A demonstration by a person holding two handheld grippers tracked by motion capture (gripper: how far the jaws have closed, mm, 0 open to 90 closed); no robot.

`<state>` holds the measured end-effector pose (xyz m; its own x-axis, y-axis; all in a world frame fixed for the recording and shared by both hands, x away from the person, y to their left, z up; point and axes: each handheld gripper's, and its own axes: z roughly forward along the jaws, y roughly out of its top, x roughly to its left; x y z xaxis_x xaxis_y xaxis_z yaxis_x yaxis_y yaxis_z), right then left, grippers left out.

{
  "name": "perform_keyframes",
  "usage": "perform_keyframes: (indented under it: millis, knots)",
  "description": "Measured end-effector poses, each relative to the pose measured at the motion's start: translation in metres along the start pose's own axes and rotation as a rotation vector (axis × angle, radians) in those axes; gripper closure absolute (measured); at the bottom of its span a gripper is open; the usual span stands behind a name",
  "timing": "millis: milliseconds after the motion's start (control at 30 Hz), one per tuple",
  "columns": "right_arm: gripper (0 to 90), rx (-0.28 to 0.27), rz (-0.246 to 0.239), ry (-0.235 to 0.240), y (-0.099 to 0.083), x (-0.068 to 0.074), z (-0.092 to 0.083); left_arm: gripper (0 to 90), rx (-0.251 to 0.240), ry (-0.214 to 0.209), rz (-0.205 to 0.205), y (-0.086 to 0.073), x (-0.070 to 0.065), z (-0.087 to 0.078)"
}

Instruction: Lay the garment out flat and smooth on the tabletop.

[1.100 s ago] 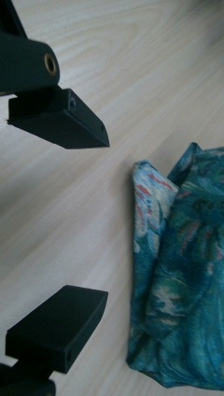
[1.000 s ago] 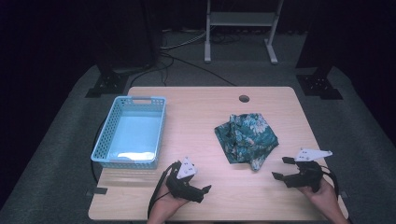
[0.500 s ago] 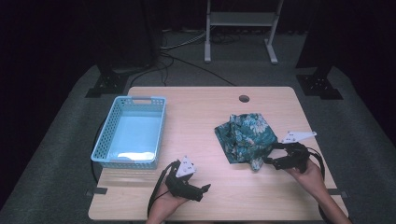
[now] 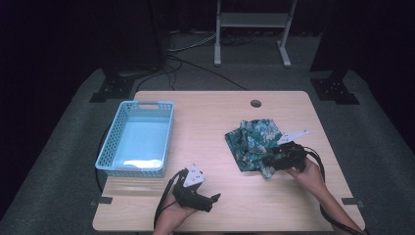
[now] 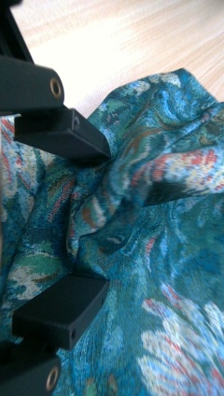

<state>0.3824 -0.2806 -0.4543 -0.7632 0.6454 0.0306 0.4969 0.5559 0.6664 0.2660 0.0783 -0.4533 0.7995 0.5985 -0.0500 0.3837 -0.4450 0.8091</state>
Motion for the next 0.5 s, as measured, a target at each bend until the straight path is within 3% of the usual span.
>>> perform_keyframes:
  millis: [233, 367, 500]
  knots:
    - [45.9, 0.034, 0.000, 0.039, 0.001, 0.000, 0.015, 4.8, 0.001, -0.003, 0.009, 0.000, -0.001, 0.000]
    - [58.0, 0.022, -0.003, 0.086, 0.001, 0.002, 0.016, 4.8, 0.004, -0.005, 0.004, -0.002, 0.000, 0.001]
    - [62.6, 0.029, -0.044, 0.119, -0.001, 0.010, 0.016, 4.8, 0.004, -0.005, 0.004, -0.001, 0.001, 0.002]
